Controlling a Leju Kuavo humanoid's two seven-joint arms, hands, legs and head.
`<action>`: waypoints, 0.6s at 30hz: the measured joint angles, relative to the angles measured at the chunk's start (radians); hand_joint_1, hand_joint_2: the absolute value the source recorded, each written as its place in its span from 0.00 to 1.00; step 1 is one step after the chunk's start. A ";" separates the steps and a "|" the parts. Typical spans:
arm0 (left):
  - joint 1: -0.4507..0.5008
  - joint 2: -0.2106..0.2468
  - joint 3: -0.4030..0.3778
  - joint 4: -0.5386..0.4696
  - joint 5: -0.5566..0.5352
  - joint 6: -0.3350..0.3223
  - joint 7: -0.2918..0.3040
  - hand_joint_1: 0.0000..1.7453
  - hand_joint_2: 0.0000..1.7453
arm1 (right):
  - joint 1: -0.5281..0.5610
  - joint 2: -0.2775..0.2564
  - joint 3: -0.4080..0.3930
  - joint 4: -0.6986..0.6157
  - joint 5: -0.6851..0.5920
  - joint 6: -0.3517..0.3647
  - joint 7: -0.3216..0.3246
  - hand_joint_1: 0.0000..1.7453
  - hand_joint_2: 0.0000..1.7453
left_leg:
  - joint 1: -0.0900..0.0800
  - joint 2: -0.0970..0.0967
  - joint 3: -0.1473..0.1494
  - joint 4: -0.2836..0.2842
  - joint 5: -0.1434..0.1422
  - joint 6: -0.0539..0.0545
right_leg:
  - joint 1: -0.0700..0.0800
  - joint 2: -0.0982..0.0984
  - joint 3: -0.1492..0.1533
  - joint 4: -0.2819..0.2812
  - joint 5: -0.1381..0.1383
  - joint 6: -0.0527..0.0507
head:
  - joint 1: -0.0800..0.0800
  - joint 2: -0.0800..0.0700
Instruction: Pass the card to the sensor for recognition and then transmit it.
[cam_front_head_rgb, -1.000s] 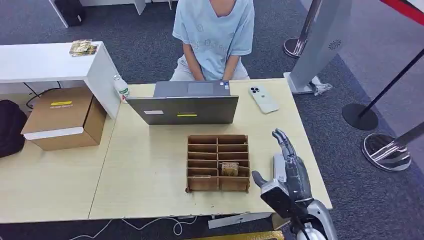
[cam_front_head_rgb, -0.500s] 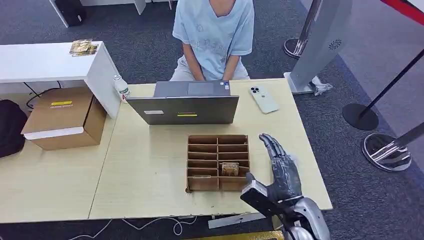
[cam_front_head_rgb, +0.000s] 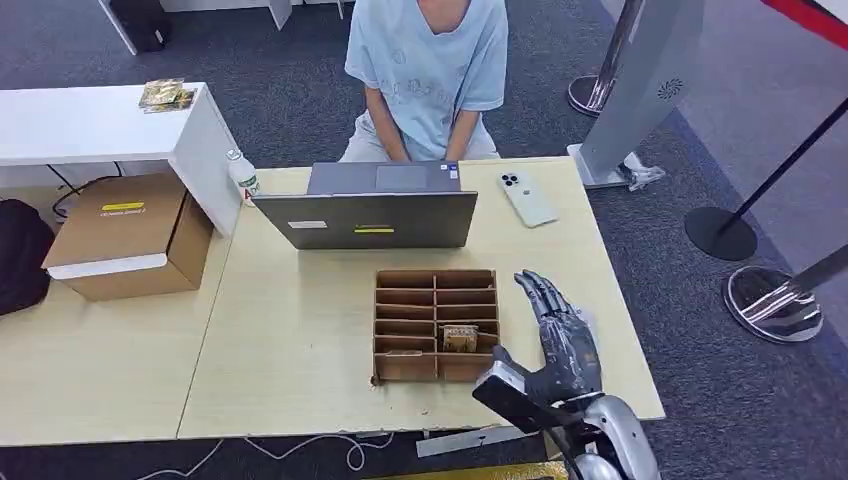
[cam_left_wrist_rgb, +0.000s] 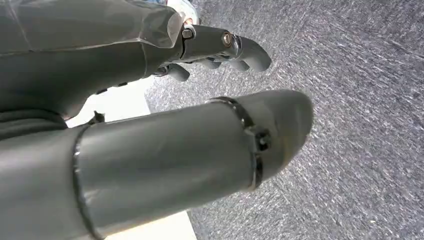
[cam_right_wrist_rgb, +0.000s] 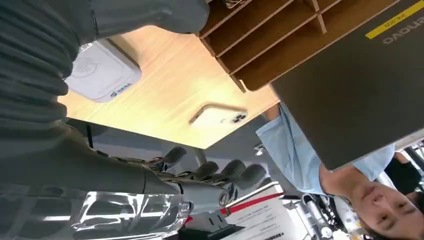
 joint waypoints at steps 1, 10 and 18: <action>0.000 0.001 0.000 0.000 0.000 0.000 0.000 0.00 0.00 | 0.000 0.001 0.000 0.000 0.003 0.000 0.002 0.27 1.00 | 0.000 0.000 0.000 0.000 0.000 0.000 | 0.000 0.000 0.000 0.000 0.000 0.000 | 0.000 0.000; 0.000 0.002 0.004 0.000 0.000 0.011 -0.006 0.00 0.00 | 0.008 0.008 0.000 0.000 0.031 0.000 0.009 0.27 1.00 | 0.000 0.000 0.000 0.000 0.000 0.000 | 0.000 0.000 0.000 0.000 0.000 0.000 | 0.000 0.000; -0.001 0.005 0.004 0.000 0.000 0.002 0.015 0.00 0.00 | 0.007 0.019 0.000 0.000 0.020 0.024 0.007 0.23 1.00 | 0.000 0.000 0.000 0.000 0.000 0.000 | 0.000 0.000 0.000 0.000 0.000 0.000 | 0.000 0.000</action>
